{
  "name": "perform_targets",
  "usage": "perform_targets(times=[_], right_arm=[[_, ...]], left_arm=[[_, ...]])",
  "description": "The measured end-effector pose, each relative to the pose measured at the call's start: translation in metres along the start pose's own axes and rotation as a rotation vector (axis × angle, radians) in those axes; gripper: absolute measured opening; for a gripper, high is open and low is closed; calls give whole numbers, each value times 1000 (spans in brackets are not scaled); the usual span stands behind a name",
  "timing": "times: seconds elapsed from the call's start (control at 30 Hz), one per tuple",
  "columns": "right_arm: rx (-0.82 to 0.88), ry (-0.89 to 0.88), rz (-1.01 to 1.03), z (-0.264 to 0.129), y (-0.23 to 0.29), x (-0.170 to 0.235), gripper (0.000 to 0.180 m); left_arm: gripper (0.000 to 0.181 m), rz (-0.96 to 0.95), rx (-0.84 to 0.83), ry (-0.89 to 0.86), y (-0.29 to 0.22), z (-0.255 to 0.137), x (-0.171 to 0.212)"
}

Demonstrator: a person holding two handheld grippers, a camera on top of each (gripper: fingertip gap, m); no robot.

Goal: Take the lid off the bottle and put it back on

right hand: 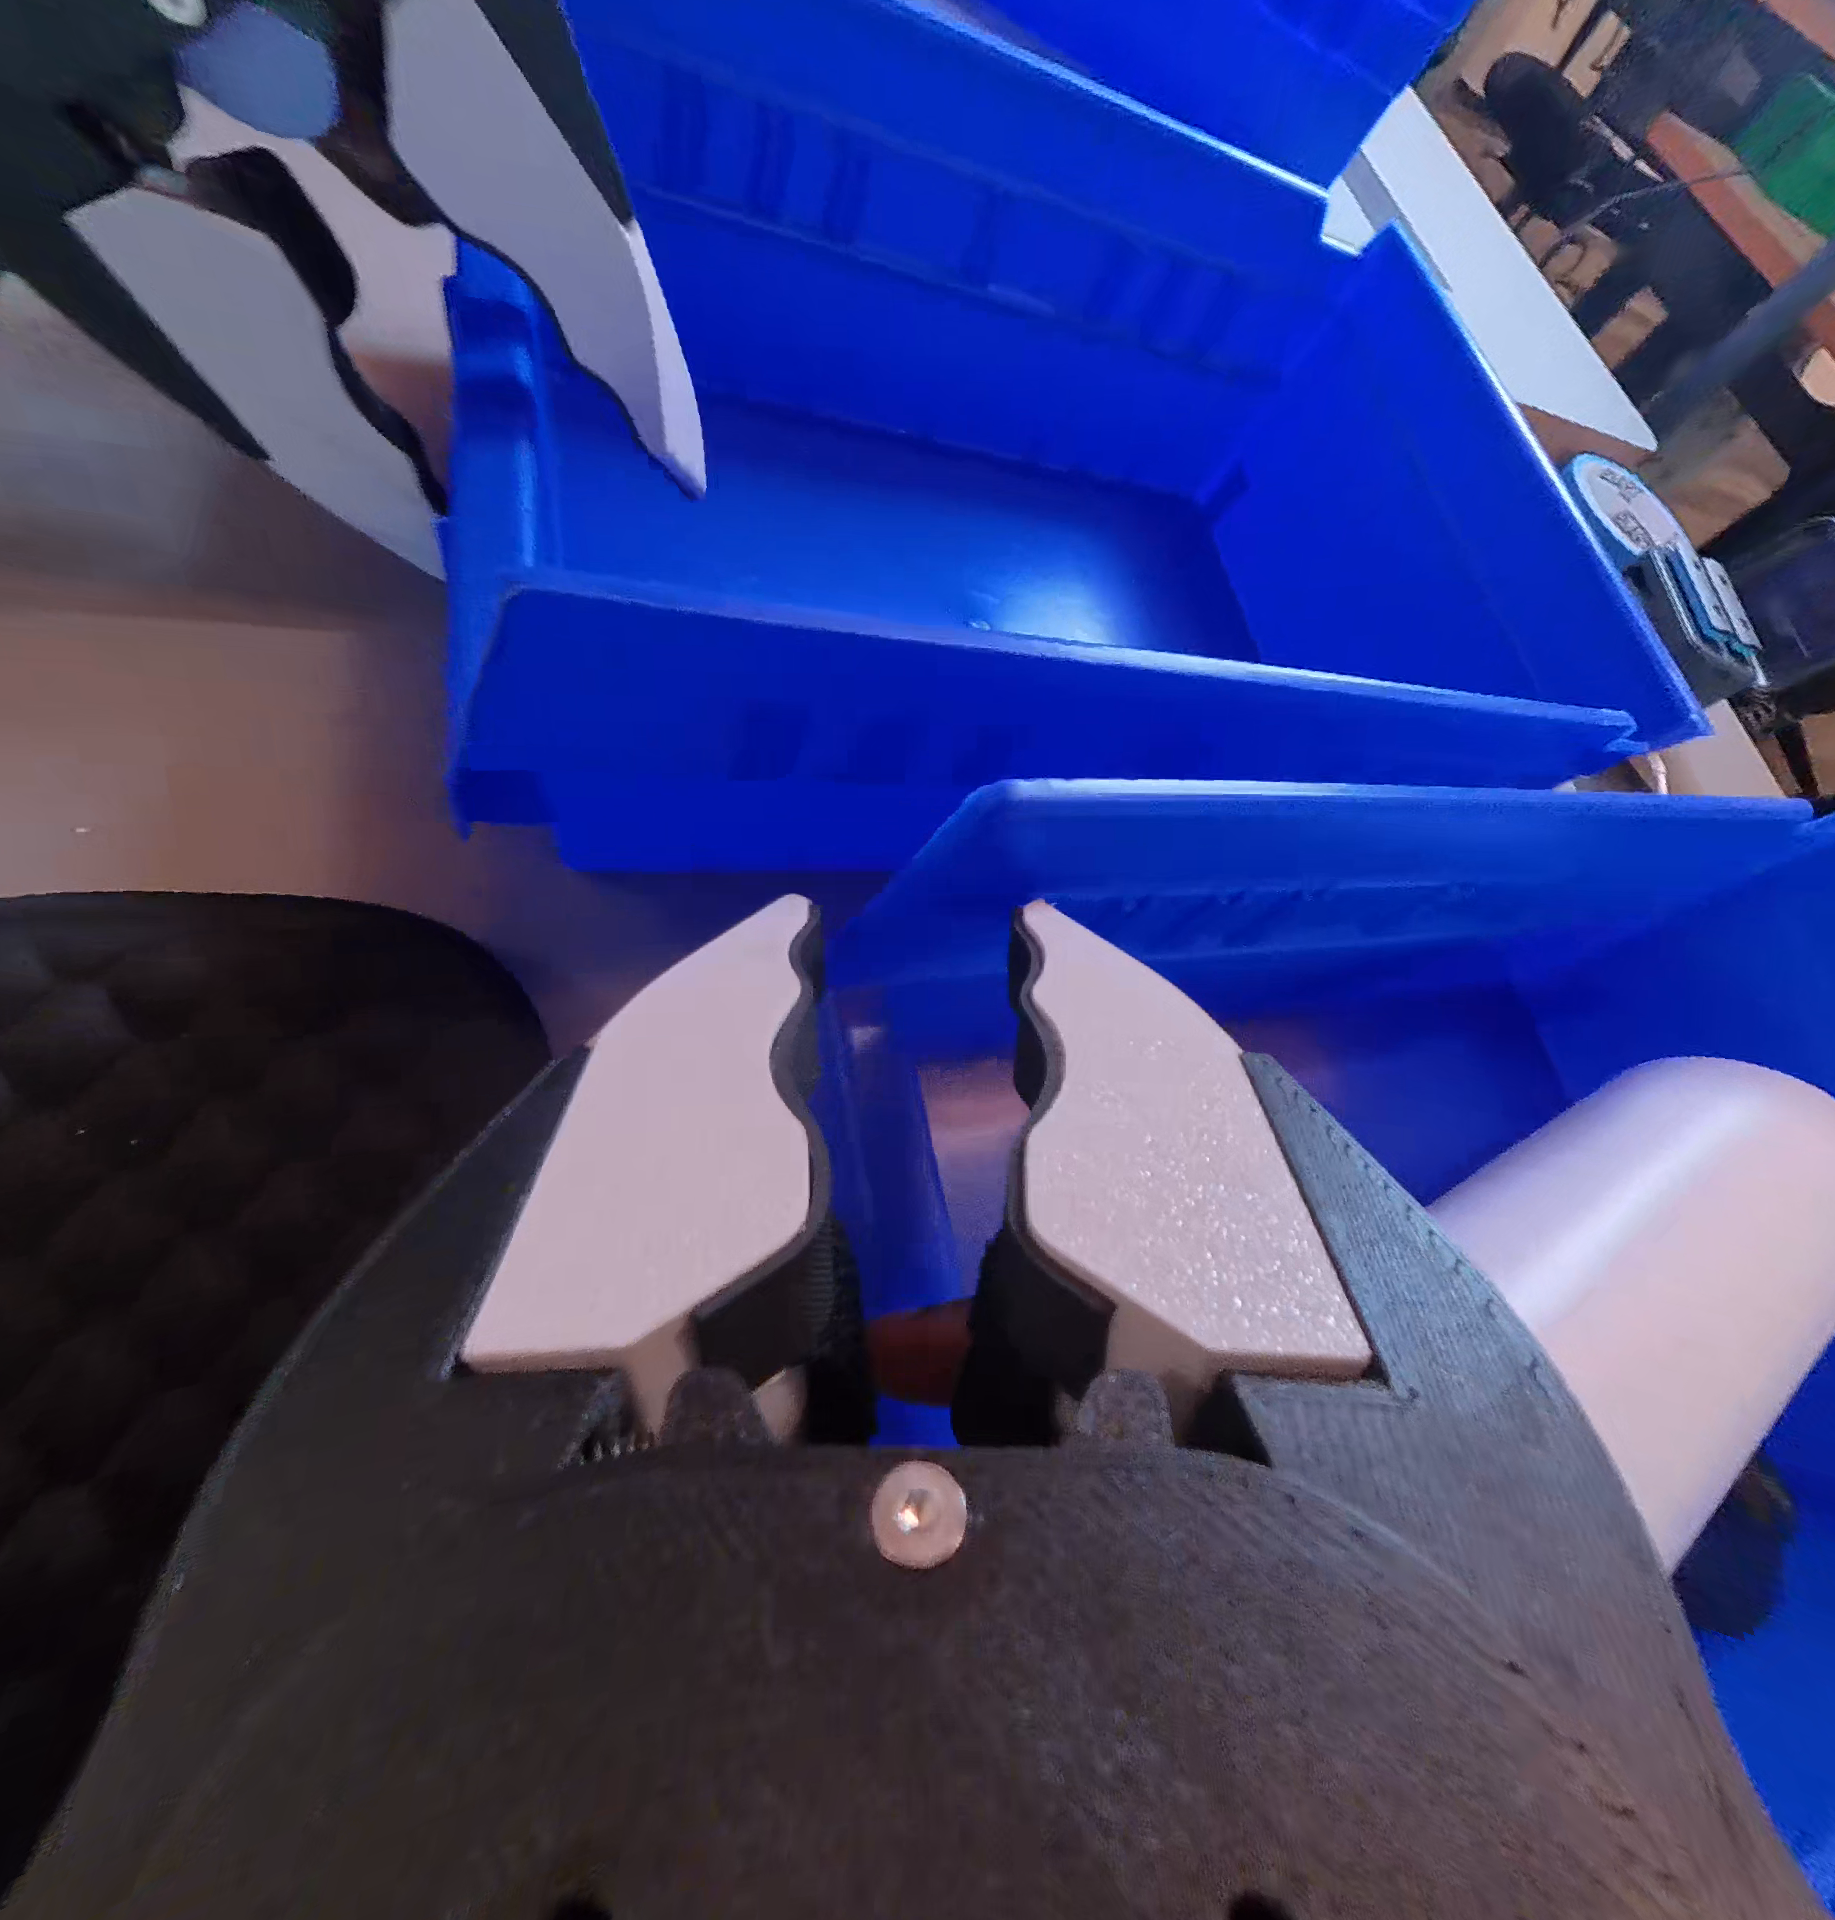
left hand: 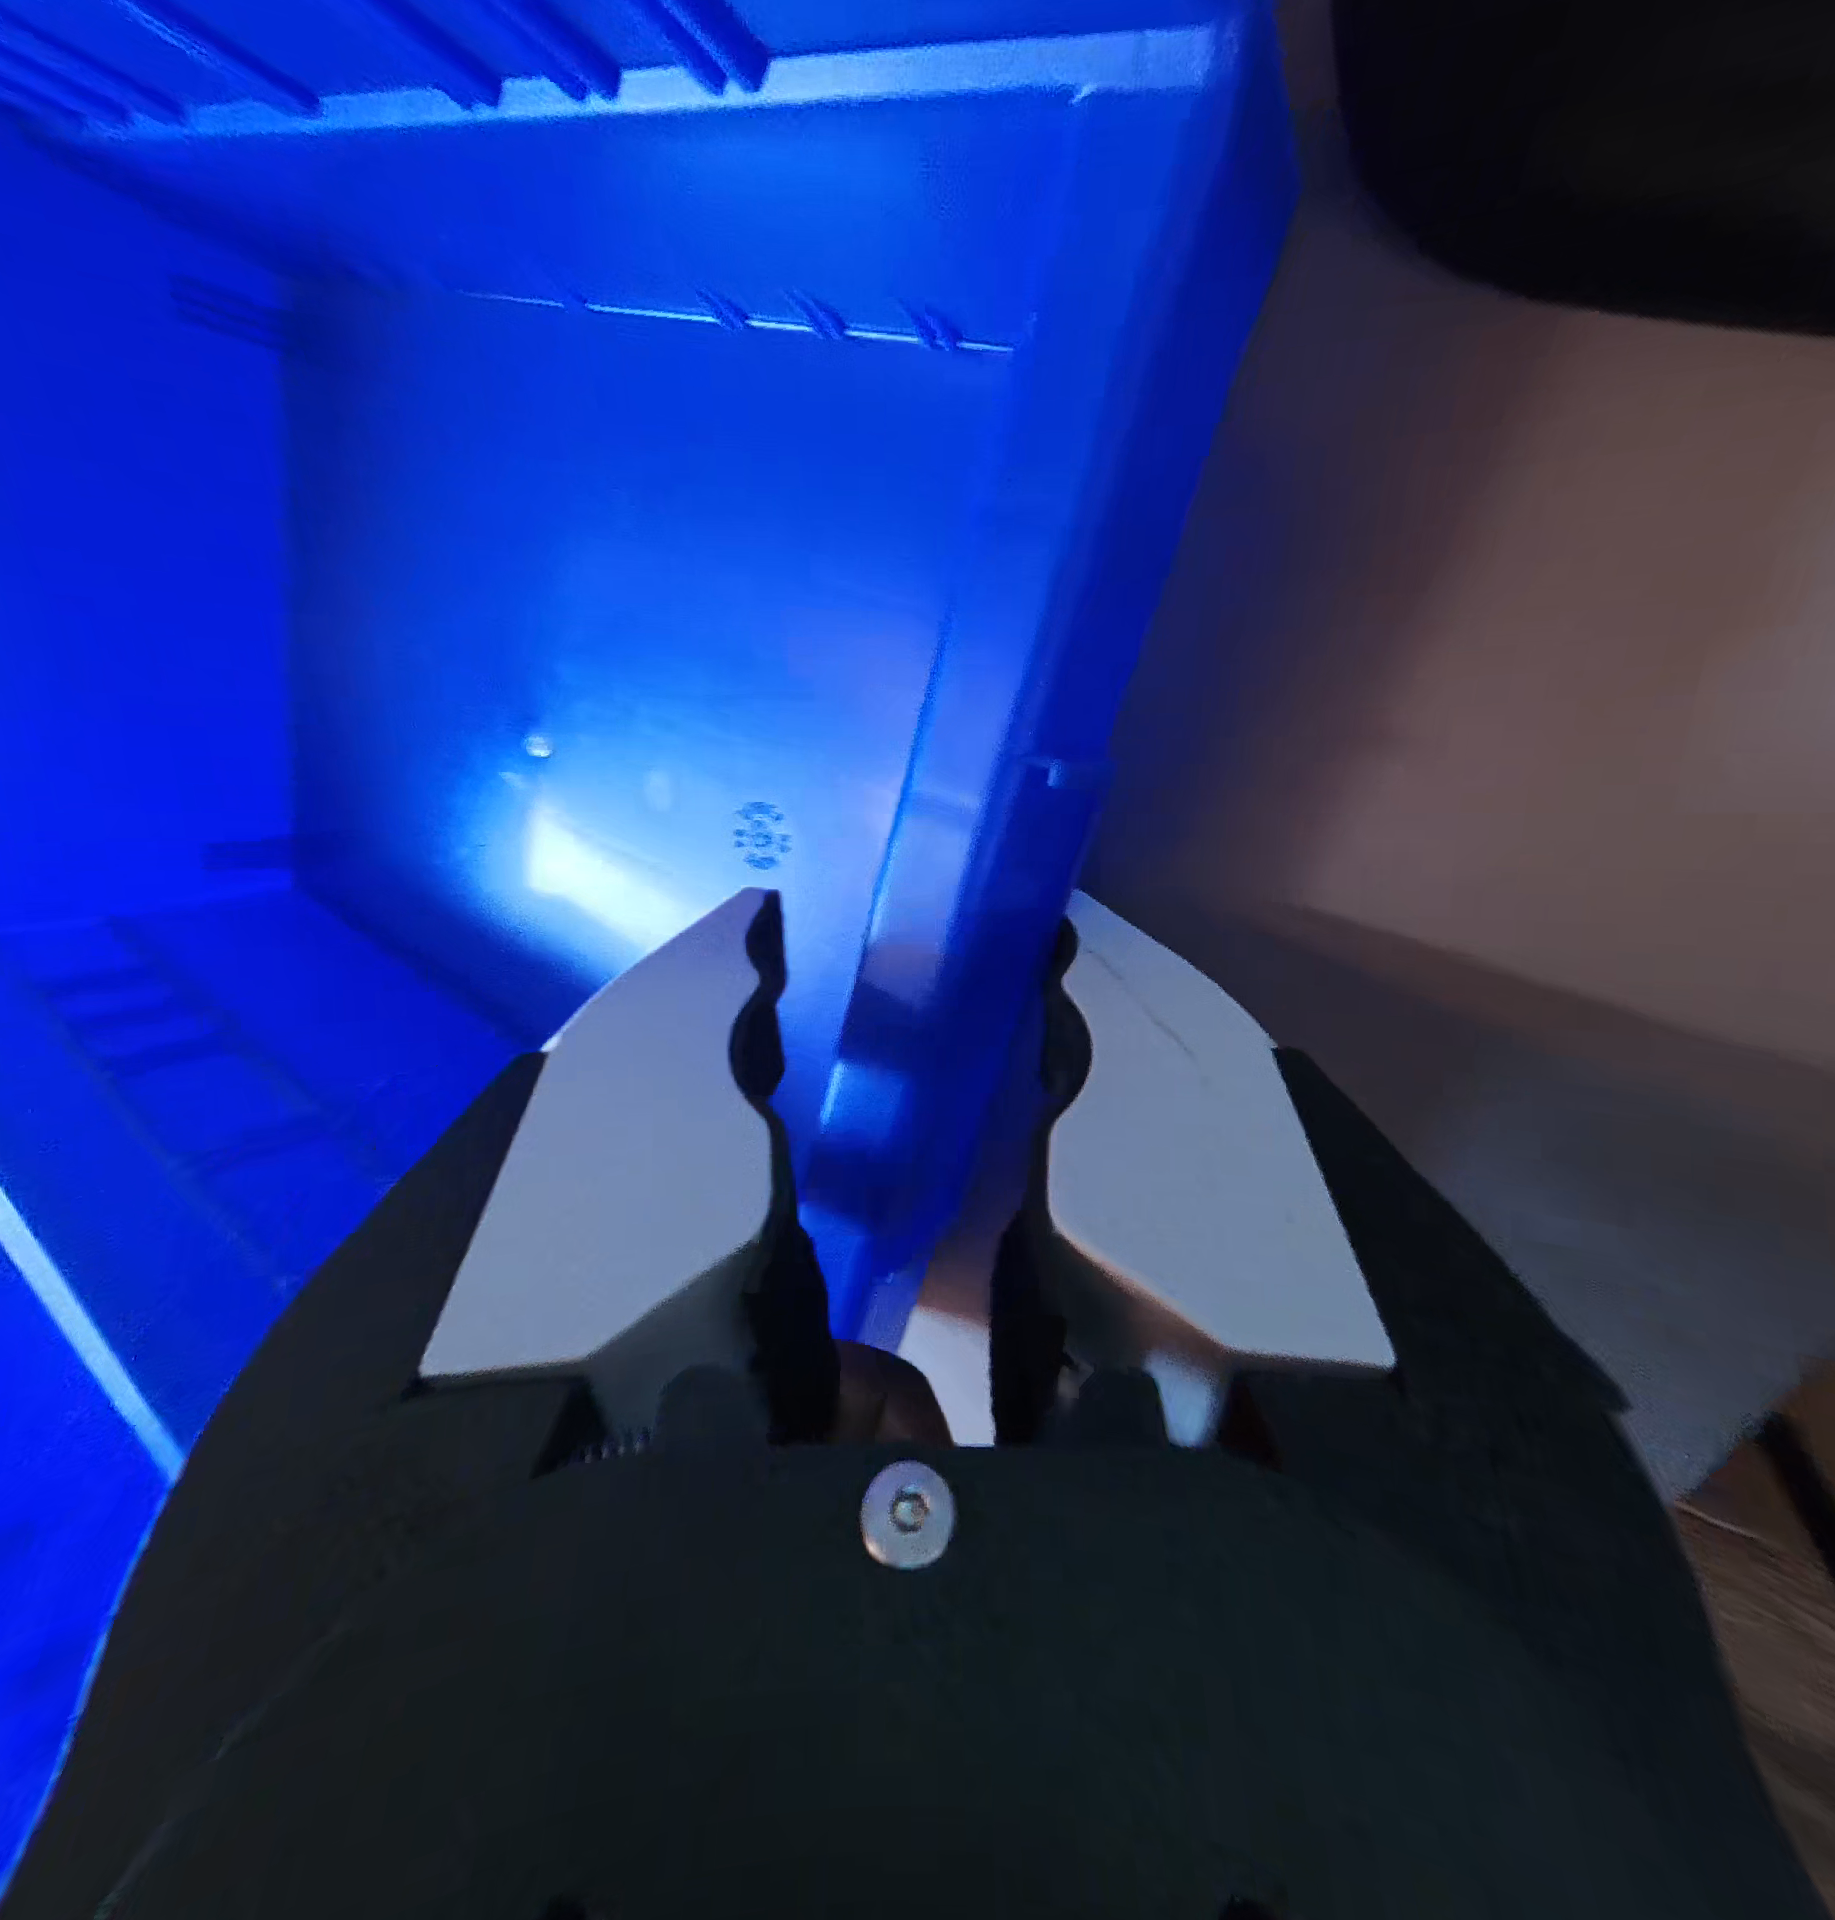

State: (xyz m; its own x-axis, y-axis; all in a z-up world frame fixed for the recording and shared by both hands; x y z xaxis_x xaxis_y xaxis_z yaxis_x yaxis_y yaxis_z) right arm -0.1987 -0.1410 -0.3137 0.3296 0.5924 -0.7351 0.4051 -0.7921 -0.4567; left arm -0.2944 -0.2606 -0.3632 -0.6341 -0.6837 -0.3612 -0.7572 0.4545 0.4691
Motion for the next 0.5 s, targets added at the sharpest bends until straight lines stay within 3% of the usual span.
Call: perform_targets(times=[0.17, 0.4, 0.5], right_arm=[[0, -102, -98, -21, 5, -14, 43], [-10, -157, -524, -36, 63, -37, 42], [113, 9, -820, -19, 74, -33, 38]], left_arm=[[36, -18, 107, 4, -4, 3, 1], [31, 117, -121, -19, -20, 5, -23], [30, 147, -202, 12, -31, 0, -30]])
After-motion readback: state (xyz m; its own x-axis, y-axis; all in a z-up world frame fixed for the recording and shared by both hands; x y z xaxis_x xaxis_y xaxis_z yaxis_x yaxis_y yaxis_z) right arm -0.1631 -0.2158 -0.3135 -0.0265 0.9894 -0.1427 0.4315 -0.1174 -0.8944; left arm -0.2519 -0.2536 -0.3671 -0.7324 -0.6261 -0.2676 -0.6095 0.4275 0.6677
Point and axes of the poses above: each gripper's, where its closed fingertips meet, z out along the fingers, x out of its underside, y = z × x across the jaws, the point moved 2 cm from there along -z, back along the fingers, and after that the axes turned 9 degrees about -z, right-handed, at the moved point
